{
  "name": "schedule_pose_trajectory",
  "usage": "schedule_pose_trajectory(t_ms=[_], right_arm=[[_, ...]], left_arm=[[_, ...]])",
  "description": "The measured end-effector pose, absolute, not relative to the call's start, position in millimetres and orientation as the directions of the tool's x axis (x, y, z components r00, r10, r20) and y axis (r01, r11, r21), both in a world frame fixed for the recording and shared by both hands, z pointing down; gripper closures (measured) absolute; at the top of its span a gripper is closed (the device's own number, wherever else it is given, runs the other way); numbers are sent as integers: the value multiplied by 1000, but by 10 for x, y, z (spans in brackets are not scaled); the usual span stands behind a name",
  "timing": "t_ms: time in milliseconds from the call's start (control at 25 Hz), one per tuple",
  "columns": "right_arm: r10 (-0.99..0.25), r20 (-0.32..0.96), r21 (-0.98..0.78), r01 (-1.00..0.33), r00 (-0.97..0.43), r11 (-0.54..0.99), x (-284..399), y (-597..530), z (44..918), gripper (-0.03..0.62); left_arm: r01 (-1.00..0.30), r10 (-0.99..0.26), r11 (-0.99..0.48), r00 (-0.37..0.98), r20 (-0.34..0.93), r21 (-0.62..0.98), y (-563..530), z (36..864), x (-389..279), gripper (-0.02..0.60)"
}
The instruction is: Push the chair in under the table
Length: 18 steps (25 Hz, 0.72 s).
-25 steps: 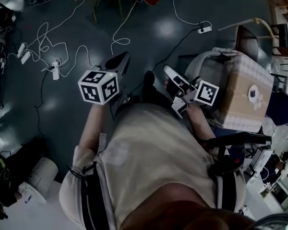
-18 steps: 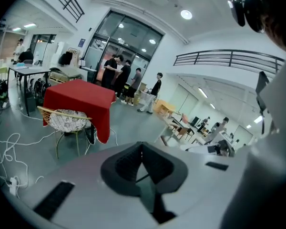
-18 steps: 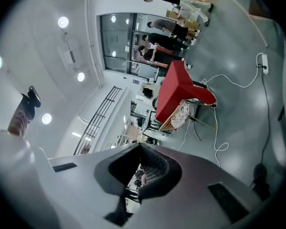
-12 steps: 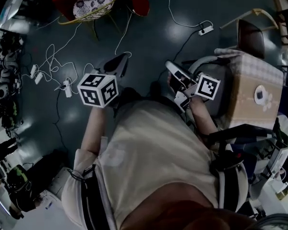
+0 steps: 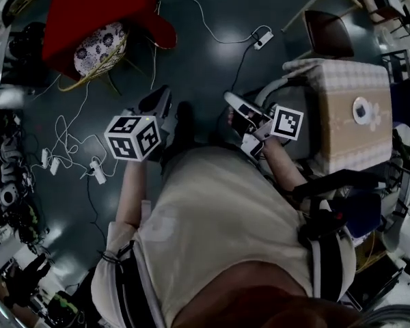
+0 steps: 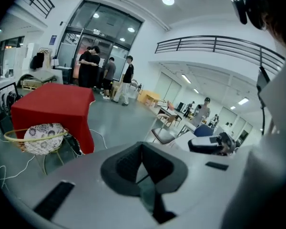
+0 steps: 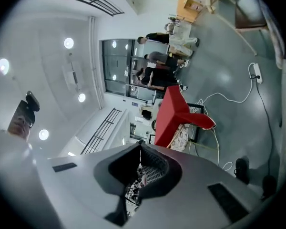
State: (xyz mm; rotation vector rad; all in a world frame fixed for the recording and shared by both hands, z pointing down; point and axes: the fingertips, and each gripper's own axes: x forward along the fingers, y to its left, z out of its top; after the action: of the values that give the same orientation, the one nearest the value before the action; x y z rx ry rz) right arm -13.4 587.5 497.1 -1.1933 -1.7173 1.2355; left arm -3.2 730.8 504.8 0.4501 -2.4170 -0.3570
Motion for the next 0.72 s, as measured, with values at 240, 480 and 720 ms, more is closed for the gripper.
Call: schedule_pose_trajectory(t_ms=[240, 480, 720], right_arm=[[906, 58, -955, 242, -418, 173, -579, 6109, 5009, 582], [846, 114, -942, 214, -522, 259, -1237, 6535, 4985, 582], [804, 164, -933, 174, -571, 314, -1581, 6719, 4998, 582]], left_arm=[[-310, -495, 861, -694, 523, 404, 7562, 5117, -647, 574], [-351, -506, 861, -663, 552, 368, 8157, 5336, -1445, 574], [-418, -571, 820, -643, 510, 392, 8329, 5316, -2006, 574]])
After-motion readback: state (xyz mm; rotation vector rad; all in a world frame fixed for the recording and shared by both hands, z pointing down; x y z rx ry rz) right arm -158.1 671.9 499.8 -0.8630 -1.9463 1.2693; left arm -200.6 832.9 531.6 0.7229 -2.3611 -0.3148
